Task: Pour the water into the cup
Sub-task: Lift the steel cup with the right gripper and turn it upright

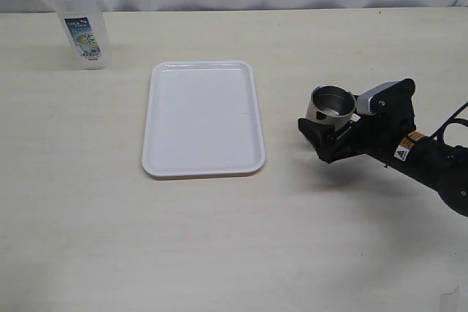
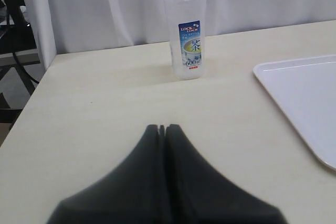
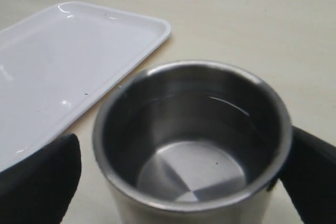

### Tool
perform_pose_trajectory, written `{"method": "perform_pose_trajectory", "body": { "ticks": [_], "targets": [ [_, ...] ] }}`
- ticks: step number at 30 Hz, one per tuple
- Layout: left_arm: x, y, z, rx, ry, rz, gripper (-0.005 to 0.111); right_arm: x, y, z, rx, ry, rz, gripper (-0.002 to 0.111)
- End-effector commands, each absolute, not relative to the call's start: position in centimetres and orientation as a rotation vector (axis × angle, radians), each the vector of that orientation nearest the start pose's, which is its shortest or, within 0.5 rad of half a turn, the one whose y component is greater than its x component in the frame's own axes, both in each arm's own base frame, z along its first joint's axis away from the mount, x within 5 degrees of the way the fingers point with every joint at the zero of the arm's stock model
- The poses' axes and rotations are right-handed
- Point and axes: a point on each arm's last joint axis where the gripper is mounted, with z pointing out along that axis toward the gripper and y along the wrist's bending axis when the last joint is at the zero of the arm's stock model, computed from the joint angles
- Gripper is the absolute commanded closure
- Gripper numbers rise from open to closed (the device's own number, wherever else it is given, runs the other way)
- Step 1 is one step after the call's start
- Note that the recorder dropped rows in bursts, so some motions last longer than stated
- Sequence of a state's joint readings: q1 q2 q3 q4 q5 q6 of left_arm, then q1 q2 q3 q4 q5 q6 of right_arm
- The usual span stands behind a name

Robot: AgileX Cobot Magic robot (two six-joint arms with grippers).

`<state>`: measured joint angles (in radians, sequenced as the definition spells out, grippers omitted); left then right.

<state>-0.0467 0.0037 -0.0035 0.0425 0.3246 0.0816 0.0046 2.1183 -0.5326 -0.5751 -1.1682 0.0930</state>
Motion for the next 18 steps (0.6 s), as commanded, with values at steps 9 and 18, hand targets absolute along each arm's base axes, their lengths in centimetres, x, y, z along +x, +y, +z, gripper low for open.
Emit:
{"method": "perform_pose_trajectory", "body": {
  "ticks": [9, 18],
  "targets": [
    [5.40, -0.13, 18.43, 0.138, 1.798, 0.064, 0.107, 29.12, 4.81, 6.33, -0.571, 1.864, 0.395, 0.015],
    [5.40, -0.13, 18.43, 0.138, 1.798, 0.064, 0.107, 29.65, 4.54, 5.70, -0.559, 1.871, 0.354, 0.015]
  ]
}}
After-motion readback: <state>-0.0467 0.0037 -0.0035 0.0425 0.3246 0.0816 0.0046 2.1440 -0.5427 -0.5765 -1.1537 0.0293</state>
